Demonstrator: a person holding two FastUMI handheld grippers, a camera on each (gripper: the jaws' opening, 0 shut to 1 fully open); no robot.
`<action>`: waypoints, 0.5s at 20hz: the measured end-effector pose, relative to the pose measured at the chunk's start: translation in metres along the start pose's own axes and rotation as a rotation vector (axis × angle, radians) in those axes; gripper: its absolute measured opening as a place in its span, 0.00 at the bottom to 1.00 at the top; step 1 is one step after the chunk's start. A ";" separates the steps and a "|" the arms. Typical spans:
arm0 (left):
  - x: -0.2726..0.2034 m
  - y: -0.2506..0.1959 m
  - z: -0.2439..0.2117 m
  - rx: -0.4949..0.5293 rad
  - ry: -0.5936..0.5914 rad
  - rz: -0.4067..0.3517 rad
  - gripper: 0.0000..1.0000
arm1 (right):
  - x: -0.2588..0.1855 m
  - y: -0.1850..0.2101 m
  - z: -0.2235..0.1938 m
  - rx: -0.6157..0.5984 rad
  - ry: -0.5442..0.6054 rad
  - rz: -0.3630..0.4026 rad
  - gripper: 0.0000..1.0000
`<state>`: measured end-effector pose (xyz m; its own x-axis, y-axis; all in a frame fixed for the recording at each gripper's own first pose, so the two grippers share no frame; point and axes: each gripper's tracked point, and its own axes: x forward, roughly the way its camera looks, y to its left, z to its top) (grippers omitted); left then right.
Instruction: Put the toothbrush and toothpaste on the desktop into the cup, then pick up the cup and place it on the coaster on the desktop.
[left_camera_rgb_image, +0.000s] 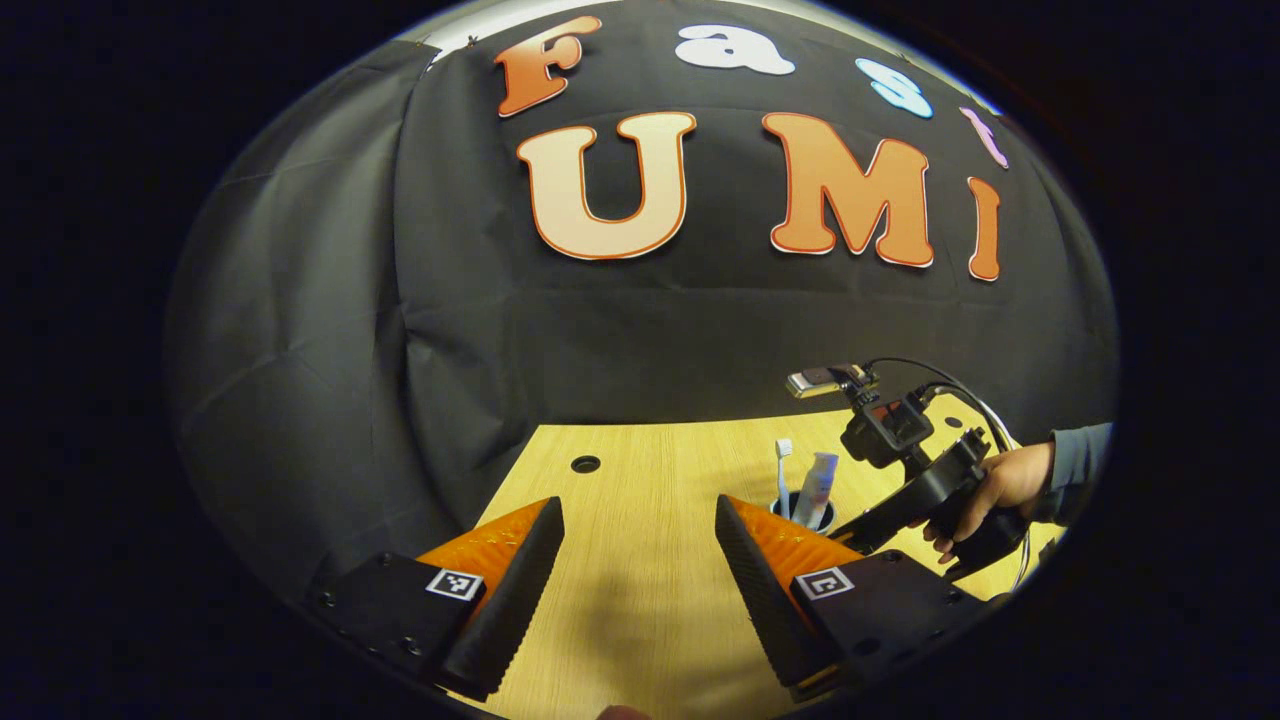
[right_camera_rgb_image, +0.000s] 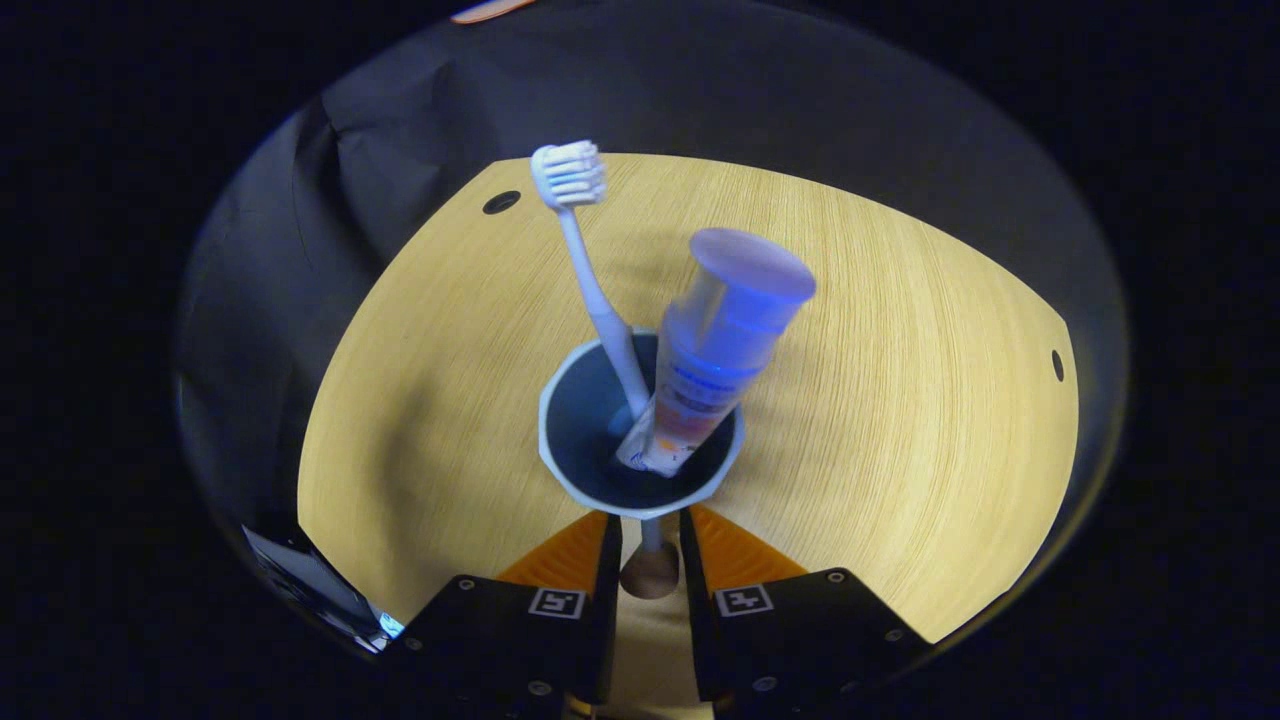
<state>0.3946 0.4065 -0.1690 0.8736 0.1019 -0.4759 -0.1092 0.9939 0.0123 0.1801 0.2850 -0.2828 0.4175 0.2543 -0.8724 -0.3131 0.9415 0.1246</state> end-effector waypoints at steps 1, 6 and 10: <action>0.000 -0.003 0.002 0.000 -0.004 -0.009 0.98 | -0.008 -0.008 0.004 -0.001 -0.032 -0.014 0.42; -0.001 -0.022 0.021 0.047 -0.048 -0.026 0.98 | -0.039 -0.020 0.010 0.032 -0.152 0.025 0.81; -0.013 -0.057 0.042 0.047 -0.078 -0.057 0.97 | -0.092 -0.048 0.016 0.009 -0.335 0.007 0.95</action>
<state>0.4091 0.3505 -0.1267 0.9124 0.0458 -0.4067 -0.0372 0.9989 0.0291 0.1703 0.2204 -0.2003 0.6729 0.3184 -0.6677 -0.3106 0.9408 0.1356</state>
